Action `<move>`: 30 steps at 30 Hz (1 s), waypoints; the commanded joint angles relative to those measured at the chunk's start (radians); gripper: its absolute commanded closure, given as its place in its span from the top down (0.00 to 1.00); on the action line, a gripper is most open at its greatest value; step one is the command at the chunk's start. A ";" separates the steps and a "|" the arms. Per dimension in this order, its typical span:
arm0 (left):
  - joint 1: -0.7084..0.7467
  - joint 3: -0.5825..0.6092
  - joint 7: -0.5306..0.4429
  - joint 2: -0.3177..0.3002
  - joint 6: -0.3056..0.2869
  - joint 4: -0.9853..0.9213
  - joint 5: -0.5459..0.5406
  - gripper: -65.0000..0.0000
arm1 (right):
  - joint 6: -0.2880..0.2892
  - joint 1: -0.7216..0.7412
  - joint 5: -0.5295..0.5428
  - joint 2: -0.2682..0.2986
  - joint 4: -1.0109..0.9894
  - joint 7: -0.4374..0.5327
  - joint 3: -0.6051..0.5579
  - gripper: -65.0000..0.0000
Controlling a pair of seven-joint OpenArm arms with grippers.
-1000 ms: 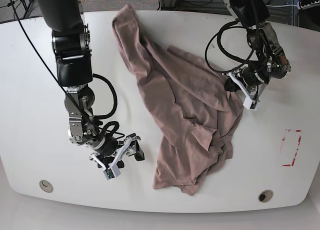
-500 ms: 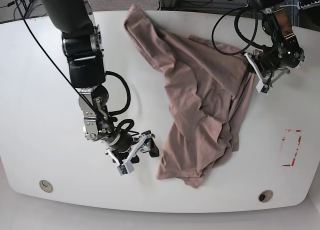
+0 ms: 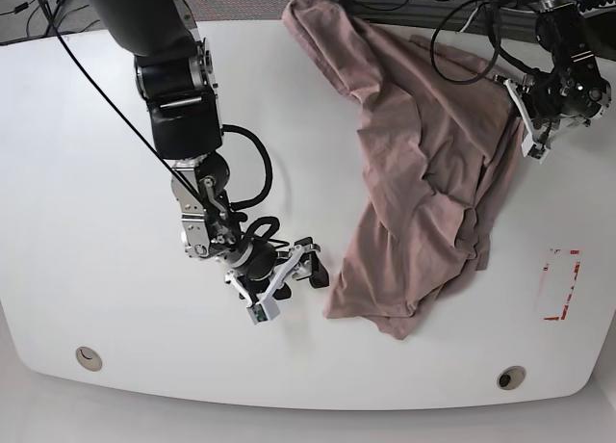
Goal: Fold the T-shirt properly
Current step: 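Close the left gripper on the shirt fabric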
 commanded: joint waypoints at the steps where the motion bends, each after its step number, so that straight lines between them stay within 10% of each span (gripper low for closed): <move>1: -0.002 -0.002 0.004 -0.037 -0.001 0.007 0.006 0.02 | 0.006 0.027 0.014 -0.004 0.018 0.032 0.004 0.69; 30: 0.009 -0.002 0.004 -0.140 -0.001 0.012 0.006 0.02 | 0.006 -0.127 0.003 -0.179 0.018 0.034 0.001 0.69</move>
